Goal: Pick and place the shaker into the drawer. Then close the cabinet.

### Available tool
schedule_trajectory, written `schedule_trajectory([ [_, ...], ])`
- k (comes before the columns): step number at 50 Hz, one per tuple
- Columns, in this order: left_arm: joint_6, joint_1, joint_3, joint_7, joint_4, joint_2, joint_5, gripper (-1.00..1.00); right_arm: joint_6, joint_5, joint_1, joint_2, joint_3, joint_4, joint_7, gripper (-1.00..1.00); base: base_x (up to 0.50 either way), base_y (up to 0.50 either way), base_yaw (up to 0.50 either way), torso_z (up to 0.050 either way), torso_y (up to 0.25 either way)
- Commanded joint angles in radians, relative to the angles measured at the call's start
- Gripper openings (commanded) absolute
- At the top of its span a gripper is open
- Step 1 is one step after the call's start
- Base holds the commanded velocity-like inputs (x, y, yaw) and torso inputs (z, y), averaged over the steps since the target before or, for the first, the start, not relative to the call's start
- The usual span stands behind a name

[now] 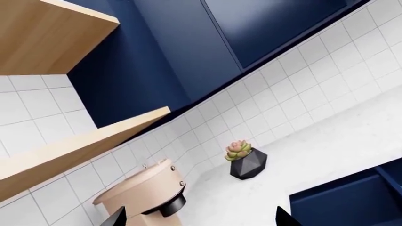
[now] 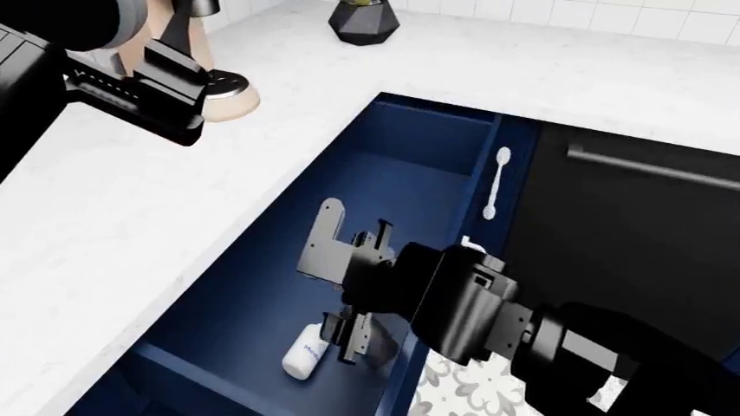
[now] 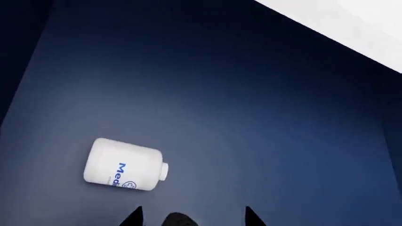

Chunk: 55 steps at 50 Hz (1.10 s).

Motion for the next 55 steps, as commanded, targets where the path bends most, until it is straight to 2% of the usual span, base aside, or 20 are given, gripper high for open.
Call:
schedule_trajectory([
  [1, 0.009, -0.020, 0.016, -0.015, -0.002, -0.011, -0.016, 1.00, 0.015, 0.035, 0.068, -0.014, 0.137, 0.029, 0.053, 1.00, 0.00, 0.00, 0.00, 0.000, 0.000],
  [14, 0.021, -0.042, 0.039, -0.046, -0.009, 0.002, -0.050, 1.00, 0.059, 0.139, 0.222, 0.035, 0.381, -0.023, 0.105, 1.00, 0.00, 0.00, 0.00, 0.000, 0.000],
  [20, 0.054, -0.005, 0.043, -0.041, -0.002, 0.013, -0.028, 1.00, 0.118, 0.215, 0.237, 0.109, 0.523, -0.167, 0.194, 1.00, 0.00, 0.00, 0.00, 0.000, 0.000],
  [29, 0.135, 0.118, 0.043, -0.046, 0.028, 0.055, 0.020, 1.00, 0.249, 0.360, 0.134, 0.172, 0.864, -0.372, 0.537, 1.00, 0.00, 0.00, 0.00, 0.000, 0.000],
  [32, 0.163, 0.152, 0.050, -0.035, 0.032, 0.072, 0.055, 1.00, 0.251, 0.355, 0.077, 0.205, 0.931, -0.450, 0.636, 1.00, 0.00, 0.00, 0.00, 0.000, 0.000],
  [38, 0.203, 0.208, 0.064, -0.017, 0.038, 0.093, 0.102, 1.00, 0.264, 0.389, -0.025, 0.256, 1.037, -0.582, 0.741, 1.00, 0.00, 0.00, 0.00, 0.000, 0.000],
  [42, 0.212, 0.212, 0.072, -0.014, 0.030, 0.103, 0.115, 1.00, 0.256, 0.439, -0.051, 0.241, 1.140, -0.642, 0.805, 1.00, 0.00, 0.00, 0.00, 0.000, 0.000],
  [55, 0.218, 0.225, 0.078, -0.031, 0.036, 0.103, 0.102, 1.00, 0.178, 0.396, -0.100, 0.214, 1.189, -0.719, 0.889, 1.00, -0.03, -0.01, -0.39, 0.000, 0.000],
])
